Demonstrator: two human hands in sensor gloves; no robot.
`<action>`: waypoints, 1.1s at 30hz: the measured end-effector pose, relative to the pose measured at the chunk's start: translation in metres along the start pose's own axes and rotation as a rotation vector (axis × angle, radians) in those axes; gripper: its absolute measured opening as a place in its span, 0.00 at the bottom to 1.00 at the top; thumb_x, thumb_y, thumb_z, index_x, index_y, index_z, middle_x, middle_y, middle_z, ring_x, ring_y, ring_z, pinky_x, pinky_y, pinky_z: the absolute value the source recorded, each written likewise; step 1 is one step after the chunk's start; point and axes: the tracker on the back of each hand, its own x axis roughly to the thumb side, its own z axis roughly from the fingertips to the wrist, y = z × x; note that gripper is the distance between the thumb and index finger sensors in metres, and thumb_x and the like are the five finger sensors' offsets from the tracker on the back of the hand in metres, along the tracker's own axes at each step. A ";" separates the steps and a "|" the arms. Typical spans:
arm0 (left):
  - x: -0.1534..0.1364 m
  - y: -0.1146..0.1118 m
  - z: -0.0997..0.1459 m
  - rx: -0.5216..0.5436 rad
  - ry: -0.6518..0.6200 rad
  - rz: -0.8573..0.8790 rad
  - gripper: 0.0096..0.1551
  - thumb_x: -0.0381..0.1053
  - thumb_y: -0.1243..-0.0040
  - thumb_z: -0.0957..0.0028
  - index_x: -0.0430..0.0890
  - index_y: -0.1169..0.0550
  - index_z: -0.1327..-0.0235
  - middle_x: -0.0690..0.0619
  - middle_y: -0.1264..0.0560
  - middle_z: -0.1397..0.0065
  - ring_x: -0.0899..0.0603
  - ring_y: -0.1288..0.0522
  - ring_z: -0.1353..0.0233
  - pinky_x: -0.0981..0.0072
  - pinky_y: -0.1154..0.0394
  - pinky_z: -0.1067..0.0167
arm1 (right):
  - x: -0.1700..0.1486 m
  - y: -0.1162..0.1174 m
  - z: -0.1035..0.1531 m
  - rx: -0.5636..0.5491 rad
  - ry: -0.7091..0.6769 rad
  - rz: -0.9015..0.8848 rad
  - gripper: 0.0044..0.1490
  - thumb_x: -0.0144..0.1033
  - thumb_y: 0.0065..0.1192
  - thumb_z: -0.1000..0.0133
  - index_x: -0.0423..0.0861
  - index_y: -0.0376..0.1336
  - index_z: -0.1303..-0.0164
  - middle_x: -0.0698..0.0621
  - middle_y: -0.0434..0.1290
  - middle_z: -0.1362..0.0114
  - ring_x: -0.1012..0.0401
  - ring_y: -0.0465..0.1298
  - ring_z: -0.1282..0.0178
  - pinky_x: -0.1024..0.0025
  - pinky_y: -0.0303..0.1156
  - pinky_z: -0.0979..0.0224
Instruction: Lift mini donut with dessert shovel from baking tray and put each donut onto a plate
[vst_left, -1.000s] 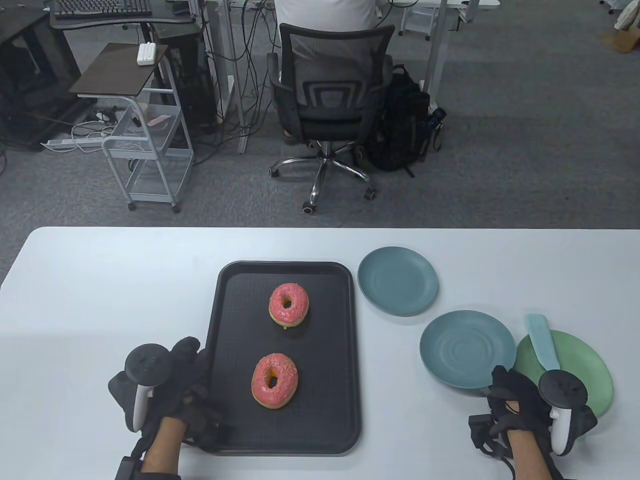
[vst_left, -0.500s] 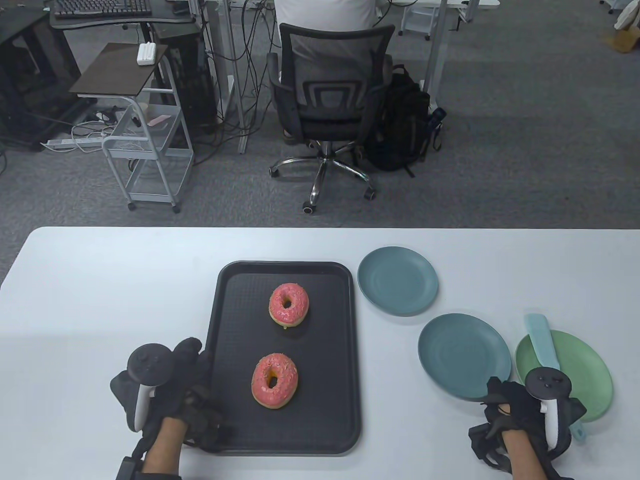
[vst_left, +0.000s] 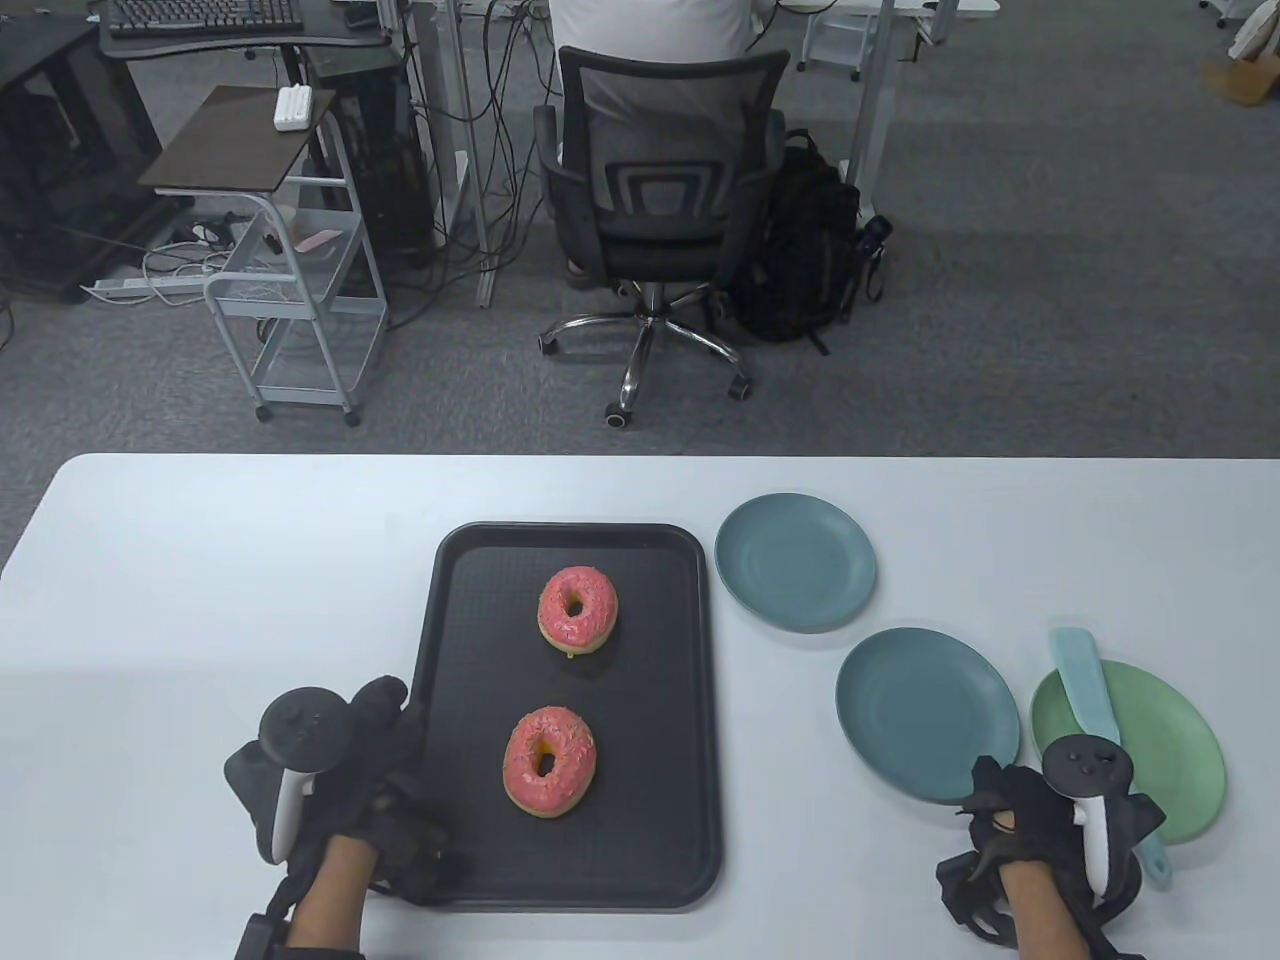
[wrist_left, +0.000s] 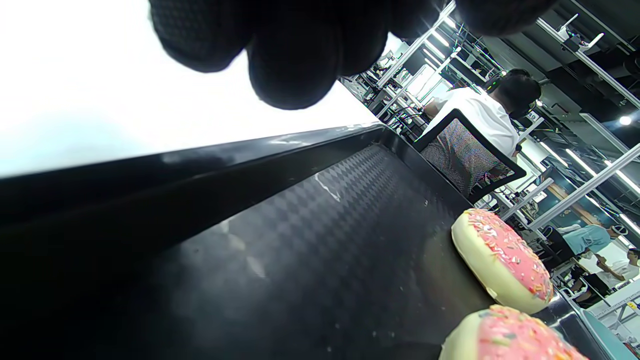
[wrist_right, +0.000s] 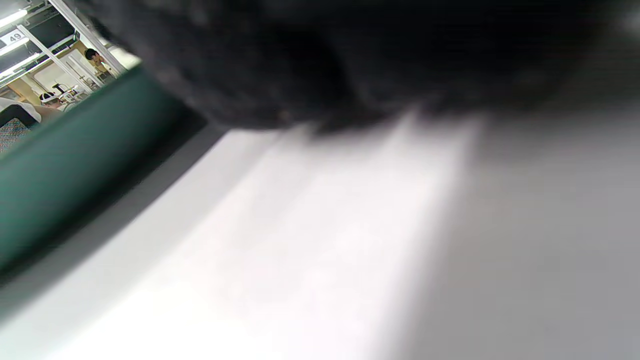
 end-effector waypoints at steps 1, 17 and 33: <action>0.000 0.000 0.000 0.000 0.001 0.001 0.31 0.63 0.42 0.54 0.59 0.34 0.38 0.55 0.27 0.34 0.44 0.18 0.41 0.51 0.22 0.43 | -0.001 -0.001 0.000 0.009 0.000 -0.005 0.29 0.58 0.60 0.47 0.41 0.75 0.67 0.53 0.84 0.79 0.59 0.81 0.87 0.65 0.78 0.83; -0.008 -0.006 -0.006 -0.046 0.179 -0.309 0.33 0.64 0.42 0.53 0.58 0.33 0.34 0.49 0.32 0.28 0.39 0.22 0.35 0.46 0.25 0.39 | 0.017 -0.021 0.023 0.070 -0.079 0.245 0.45 0.72 0.54 0.52 0.40 0.73 0.55 0.45 0.85 0.65 0.51 0.83 0.74 0.59 0.79 0.71; -0.012 -0.016 -0.011 -0.143 0.213 -0.346 0.36 0.64 0.41 0.53 0.56 0.36 0.31 0.48 0.32 0.28 0.42 0.22 0.34 0.49 0.24 0.40 | 0.037 -0.091 -0.011 -0.212 -0.017 0.480 0.45 0.52 0.66 0.46 0.43 0.56 0.23 0.34 0.63 0.21 0.37 0.66 0.29 0.43 0.66 0.37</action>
